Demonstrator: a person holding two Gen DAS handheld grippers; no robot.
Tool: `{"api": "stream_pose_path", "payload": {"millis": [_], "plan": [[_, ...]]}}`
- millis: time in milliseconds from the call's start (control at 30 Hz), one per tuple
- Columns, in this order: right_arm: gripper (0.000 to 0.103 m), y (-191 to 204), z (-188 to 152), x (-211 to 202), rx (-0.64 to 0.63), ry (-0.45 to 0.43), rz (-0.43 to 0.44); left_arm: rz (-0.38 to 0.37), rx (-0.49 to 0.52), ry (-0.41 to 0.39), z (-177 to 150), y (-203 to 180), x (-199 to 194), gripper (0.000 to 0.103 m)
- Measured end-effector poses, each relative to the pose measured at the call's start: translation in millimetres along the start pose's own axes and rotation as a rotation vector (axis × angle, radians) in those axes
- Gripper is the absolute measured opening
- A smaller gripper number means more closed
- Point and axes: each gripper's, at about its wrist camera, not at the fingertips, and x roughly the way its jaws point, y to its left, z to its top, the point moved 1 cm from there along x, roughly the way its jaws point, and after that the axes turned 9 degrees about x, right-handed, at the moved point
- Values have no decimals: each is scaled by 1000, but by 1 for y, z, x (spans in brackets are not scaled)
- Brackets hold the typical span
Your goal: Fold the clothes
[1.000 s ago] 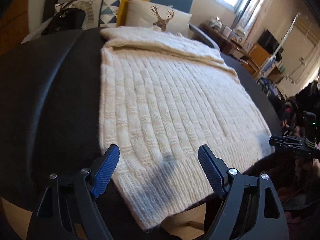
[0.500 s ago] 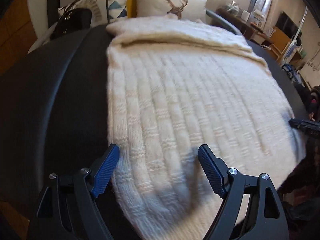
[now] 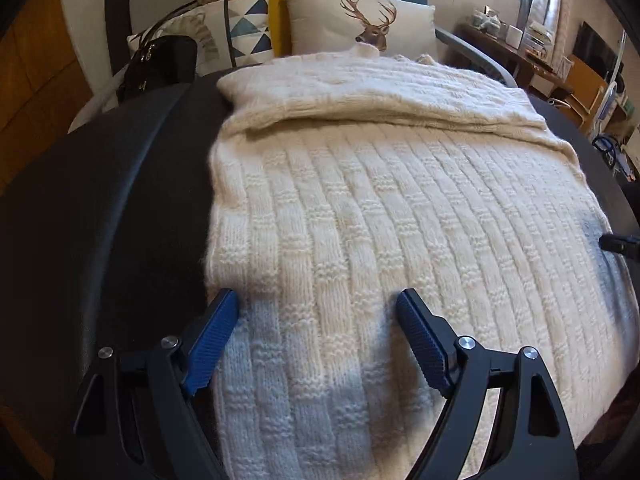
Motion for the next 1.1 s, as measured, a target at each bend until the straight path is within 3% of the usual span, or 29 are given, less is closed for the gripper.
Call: {"api": "stream_pose_path", "payload": {"millis": [167, 267, 300, 533, 633, 733, 800, 900, 967, 1100], "plan": [[33, -1, 46, 6, 27, -86, 32, -3, -24, -35, 31, 10, 3, 84], [32, -14, 63, 41, 85, -16, 35, 49, -21, 25, 37, 20, 28, 84], [25, -19, 66, 52, 105, 5, 30, 57, -20, 39, 36, 24, 35, 85], [27, -17, 85, 33, 99, -91, 103, 41, -27, -69, 57, 34, 19, 85], [27, -16, 91, 68, 95, 17, 37, 79, 2, -12, 71, 32, 40, 85], [24, -19, 97, 61, 103, -23, -40, 72, -22, 20, 73, 39, 55, 86], [27, -12, 102, 46, 94, -89, 43, 50, -28, -16, 78, 43, 49, 86], [27, 7, 113, 41, 31, -145, 44, 14, -26, -107, 93, 43, 35, 86], [27, 14, 124, 53, 41, -108, 84, 25, 0, -139, 106, 39, 33, 86], [32, 3, 137, 90, 187, -47, 70, 60, 43, -106, 123, 38, 49, 86]]}}
